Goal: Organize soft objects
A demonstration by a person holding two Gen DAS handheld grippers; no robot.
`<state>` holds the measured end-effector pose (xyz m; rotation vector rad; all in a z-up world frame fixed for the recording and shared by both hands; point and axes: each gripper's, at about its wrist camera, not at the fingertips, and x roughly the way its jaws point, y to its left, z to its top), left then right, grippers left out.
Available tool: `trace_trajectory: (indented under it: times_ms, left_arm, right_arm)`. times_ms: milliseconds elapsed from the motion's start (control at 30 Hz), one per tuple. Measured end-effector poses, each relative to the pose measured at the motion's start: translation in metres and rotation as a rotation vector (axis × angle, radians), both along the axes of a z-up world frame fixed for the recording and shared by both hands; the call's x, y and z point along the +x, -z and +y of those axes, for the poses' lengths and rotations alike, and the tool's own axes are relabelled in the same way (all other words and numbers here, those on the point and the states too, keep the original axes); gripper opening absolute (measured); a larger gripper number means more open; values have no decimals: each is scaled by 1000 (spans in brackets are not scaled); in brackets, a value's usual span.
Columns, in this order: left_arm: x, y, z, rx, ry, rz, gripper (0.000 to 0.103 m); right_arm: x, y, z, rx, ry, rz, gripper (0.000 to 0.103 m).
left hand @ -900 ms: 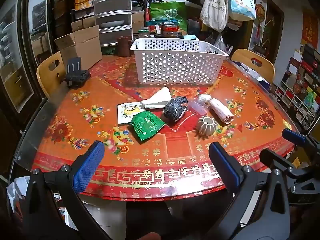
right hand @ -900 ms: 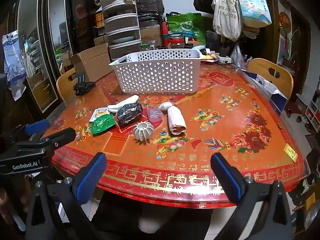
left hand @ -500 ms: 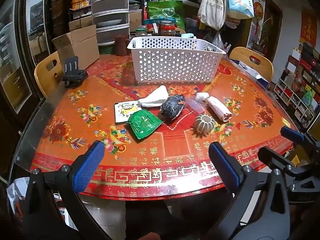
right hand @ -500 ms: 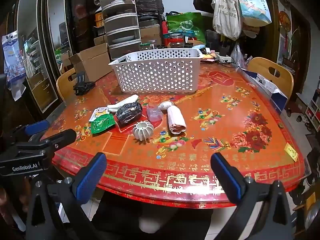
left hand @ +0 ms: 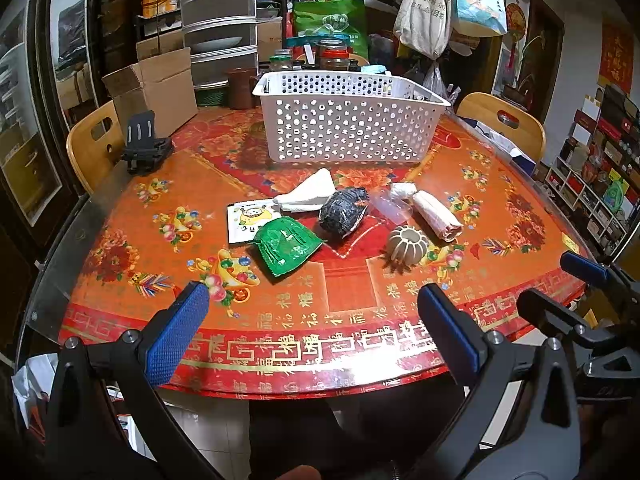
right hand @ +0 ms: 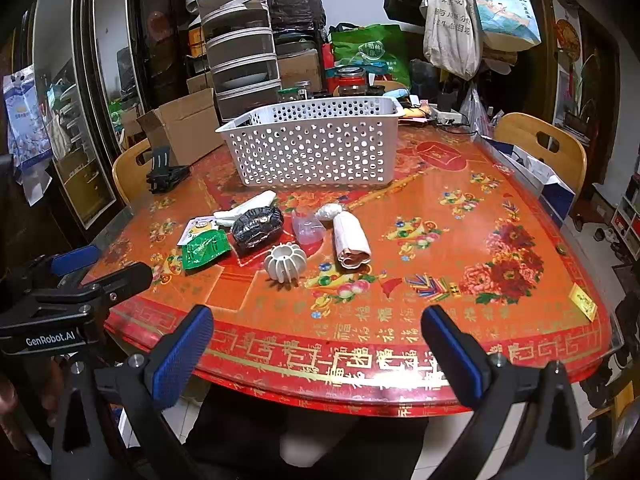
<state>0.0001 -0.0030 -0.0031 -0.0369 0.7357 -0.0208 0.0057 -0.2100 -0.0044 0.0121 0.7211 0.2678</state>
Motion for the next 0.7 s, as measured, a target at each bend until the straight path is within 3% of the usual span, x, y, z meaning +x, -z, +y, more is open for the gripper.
trace_trajectory:
  times_ms: [700]
  left_arm:
    - [0,1,0,-2,2,5,103]
  right_arm:
    - [1,1,0,2,1,0,103]
